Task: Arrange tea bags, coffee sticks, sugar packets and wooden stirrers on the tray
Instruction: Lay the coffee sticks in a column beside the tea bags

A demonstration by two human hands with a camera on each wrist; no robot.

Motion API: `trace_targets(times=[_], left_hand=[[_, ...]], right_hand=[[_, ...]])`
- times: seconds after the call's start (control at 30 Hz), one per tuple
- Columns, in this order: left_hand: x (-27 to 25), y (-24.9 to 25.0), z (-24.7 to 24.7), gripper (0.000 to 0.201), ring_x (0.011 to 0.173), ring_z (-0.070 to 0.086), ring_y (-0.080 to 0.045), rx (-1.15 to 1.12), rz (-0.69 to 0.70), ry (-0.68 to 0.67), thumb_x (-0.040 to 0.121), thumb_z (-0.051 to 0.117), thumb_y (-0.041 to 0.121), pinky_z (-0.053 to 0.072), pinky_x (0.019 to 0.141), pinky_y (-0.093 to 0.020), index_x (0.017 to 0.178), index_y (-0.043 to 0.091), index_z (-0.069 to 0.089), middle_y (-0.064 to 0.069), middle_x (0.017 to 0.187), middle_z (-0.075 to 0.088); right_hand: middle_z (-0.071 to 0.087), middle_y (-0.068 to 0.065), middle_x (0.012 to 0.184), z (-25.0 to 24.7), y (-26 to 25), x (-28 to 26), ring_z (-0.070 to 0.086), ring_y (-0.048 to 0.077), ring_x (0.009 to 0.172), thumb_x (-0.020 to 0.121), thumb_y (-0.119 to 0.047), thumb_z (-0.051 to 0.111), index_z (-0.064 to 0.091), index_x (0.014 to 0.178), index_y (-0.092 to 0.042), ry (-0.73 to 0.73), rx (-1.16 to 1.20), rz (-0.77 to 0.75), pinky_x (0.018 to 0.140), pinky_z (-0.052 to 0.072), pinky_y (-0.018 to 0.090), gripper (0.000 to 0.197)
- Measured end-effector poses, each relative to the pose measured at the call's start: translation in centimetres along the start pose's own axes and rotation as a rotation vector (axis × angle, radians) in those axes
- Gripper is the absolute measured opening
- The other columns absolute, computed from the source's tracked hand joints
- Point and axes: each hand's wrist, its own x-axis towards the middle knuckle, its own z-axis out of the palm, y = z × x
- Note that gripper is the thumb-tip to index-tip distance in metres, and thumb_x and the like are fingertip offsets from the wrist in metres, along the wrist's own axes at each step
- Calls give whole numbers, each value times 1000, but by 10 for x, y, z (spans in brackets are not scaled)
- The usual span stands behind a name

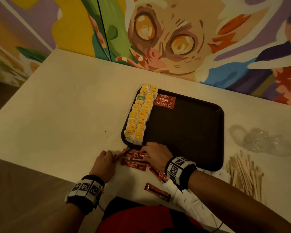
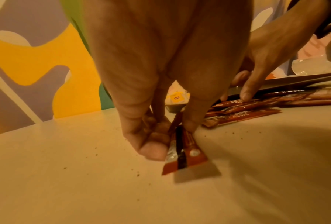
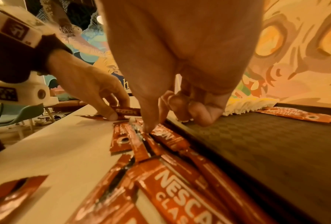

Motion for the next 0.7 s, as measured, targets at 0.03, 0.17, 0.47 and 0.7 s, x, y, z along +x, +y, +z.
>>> trace_targets(times=[0.03, 0.17, 0.47, 0.7], left_hand=[[0, 1, 2, 16, 92, 52, -26, 2, -9, 3, 99, 44, 17, 45, 80, -32, 106, 6, 51, -12, 109, 52], [-4, 10, 7, 25, 105, 50, -27, 38, -15, 7, 100, 38, 16, 44, 91, -33, 120, 5, 47, -12, 118, 49], [3, 17, 18, 27, 107, 48, -24, 253, -11, 13, 99, 39, 14, 44, 94, -31, 125, 7, 41, -10, 122, 45], [11, 28, 13, 32, 104, 51, -25, 243, -97, 22, 97, 42, 11, 50, 92, -33, 128, 4, 34, -12, 122, 41]], right_hand=[[57, 4, 117, 1, -1, 0, 58, 22, 104, 98, -34, 54, 59, 128, -20, -1, -3, 5, 88, 50, 38, 33], [59, 5, 113, 8, -2, 0, 59, 23, 101, 96, -40, 57, 61, 117, -14, -24, -19, 22, 85, 49, 37, 34], [57, -3, 107, 15, 3, -4, 55, 14, 95, 90, -38, 66, 59, 96, -23, 43, 114, 36, 80, 48, 30, 18], [61, -8, 99, 17, 3, -8, 58, 8, 88, 87, -35, 71, 62, 88, -25, 154, 299, 27, 79, 54, 29, 14]])
